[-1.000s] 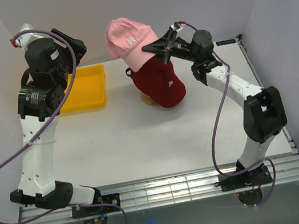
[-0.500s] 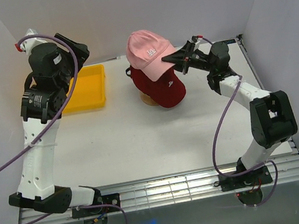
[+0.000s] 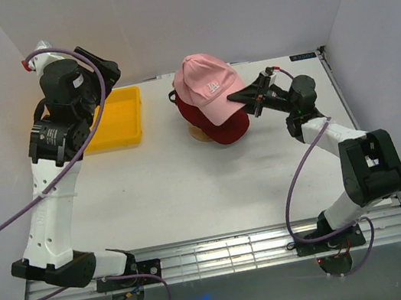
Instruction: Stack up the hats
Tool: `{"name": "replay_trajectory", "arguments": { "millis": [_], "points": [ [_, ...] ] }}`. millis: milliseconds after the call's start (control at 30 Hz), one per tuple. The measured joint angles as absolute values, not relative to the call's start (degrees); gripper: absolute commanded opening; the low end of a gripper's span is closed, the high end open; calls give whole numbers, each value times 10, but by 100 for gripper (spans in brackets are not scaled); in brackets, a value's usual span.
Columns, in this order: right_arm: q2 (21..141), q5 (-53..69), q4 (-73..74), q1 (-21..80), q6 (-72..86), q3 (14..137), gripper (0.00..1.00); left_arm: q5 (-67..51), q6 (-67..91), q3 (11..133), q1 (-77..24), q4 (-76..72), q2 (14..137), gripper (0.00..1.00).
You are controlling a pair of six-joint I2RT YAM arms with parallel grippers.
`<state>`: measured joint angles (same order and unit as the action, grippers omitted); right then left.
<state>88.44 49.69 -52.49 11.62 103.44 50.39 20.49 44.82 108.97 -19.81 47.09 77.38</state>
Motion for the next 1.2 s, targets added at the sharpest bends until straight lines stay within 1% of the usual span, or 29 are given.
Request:
{"name": "replay_trajectory", "arguments": {
  "millis": [100,200,267,300,400,433,733,900,1067,1200],
  "points": [
    [887,497,-531,111,1041,488,27,205,448,1086,-198,469,773,80],
    [888,496,-551,107,1051,475,37,205,446,1083,-198,469,773,80],
    [891,495,-559,103,1054,466,41,205,444,1082,-198,468,773,80],
    [894,495,-564,102,1056,462,46,205,443,1082,-198,467,773,80],
    [904,491,-573,98,1061,453,49,205,440,1082,-198,467,773,80],
    [905,490,-572,98,1061,450,52,205,439,1082,-198,467,773,80],
    [894,457,-554,97,1026,412,58,206,435,1082,-198,467,775,80],
    [863,436,-522,96,992,390,58,205,434,1082,-198,467,777,79],
    [858,423,-510,96,971,379,59,197,434,1077,-198,461,782,77],
    [859,415,-509,95,966,363,62,185,434,1058,-198,458,787,76]
  ]
}}
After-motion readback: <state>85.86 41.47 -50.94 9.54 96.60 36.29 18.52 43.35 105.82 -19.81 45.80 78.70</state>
